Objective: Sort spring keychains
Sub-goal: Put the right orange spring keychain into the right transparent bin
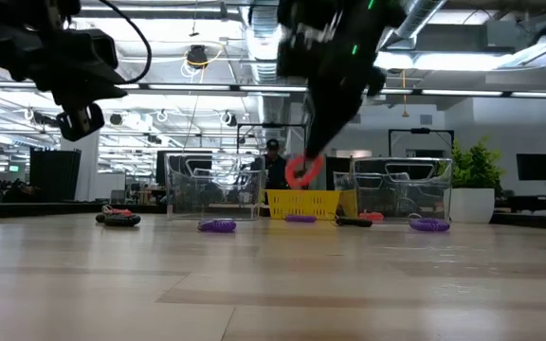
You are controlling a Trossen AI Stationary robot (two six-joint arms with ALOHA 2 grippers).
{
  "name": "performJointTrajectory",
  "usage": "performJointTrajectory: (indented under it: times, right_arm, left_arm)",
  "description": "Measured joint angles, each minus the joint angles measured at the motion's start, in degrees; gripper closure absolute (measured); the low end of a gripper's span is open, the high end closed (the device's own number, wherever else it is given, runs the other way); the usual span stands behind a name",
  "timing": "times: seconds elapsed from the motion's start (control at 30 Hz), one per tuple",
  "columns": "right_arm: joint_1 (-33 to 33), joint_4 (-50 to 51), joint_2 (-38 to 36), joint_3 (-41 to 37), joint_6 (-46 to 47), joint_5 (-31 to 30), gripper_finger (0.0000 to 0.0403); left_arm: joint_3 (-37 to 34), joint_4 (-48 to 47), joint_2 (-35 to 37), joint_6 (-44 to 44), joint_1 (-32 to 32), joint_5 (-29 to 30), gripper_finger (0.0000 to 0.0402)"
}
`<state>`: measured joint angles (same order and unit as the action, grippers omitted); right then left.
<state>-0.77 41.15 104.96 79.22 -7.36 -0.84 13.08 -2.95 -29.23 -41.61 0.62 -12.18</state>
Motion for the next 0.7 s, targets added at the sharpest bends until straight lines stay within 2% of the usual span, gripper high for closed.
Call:
performJointTrajectory:
  times: [0.13,0.27,0.5,0.7]
  right_arm:
    - [-2.57,0.80,-4.55,0.00,-0.09,-1.15,0.0400]
    - [-4.21,2.67,-10.10,0.00,-0.13,-6.94,0.0398]
    - [-3.87,11.42,-20.73,0.04,1.41,-16.75,0.0398]
    - [0.39,21.00,-29.63,0.11,3.42,-21.73,0.0395]
  left_arm:
    - [-0.02,1.41,-1.93,-5.24,-0.01,0.17,0.0344]
    - [-0.02,3.50,-4.10,-9.48,-1.88,1.48,0.0344]
    - [-0.02,8.01,-7.23,-12.28,-10.27,9.27,0.0344]
    - [-0.02,11.32,-9.29,-13.32,-18.09,19.09,0.0344]
